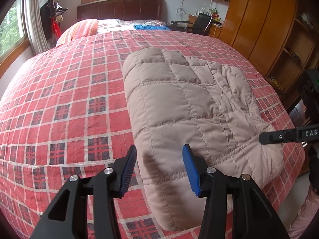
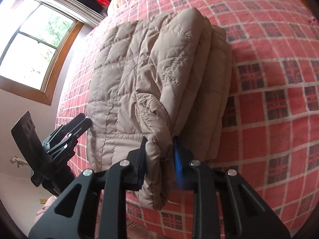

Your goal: Fold large clothes

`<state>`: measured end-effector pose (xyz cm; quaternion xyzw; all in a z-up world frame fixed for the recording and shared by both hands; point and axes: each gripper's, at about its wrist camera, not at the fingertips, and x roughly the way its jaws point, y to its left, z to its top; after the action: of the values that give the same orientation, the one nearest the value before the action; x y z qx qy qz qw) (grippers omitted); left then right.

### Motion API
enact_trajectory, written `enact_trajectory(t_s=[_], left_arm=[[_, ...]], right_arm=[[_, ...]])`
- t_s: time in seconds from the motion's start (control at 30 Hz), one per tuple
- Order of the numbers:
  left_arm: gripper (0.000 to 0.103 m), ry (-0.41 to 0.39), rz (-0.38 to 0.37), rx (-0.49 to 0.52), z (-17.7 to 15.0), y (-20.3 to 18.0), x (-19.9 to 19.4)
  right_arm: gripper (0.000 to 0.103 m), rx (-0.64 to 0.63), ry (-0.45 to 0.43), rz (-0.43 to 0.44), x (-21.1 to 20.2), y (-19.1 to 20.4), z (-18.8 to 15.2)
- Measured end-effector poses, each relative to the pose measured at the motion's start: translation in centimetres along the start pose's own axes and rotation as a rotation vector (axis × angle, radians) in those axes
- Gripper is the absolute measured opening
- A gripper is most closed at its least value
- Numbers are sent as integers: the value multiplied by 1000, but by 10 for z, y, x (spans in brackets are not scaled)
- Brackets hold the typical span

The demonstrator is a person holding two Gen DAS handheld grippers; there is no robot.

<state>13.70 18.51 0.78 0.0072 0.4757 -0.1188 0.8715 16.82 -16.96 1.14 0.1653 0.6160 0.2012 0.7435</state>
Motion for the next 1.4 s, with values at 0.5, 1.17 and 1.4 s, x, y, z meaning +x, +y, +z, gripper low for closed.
enact_trajectory(t_s=[0.5, 1.17, 1.4], left_arm=[[58, 18, -1, 11, -3, 5, 14], [69, 9, -1, -16, -9, 12, 27], [69, 21, -25, -45, -10, 17, 20]], right_arm=[[22, 46, 26, -15, 48, 15, -2], [25, 19, -7, -54, 82, 20, -3], [31, -6, -24, -88, 76, 38, -14]])
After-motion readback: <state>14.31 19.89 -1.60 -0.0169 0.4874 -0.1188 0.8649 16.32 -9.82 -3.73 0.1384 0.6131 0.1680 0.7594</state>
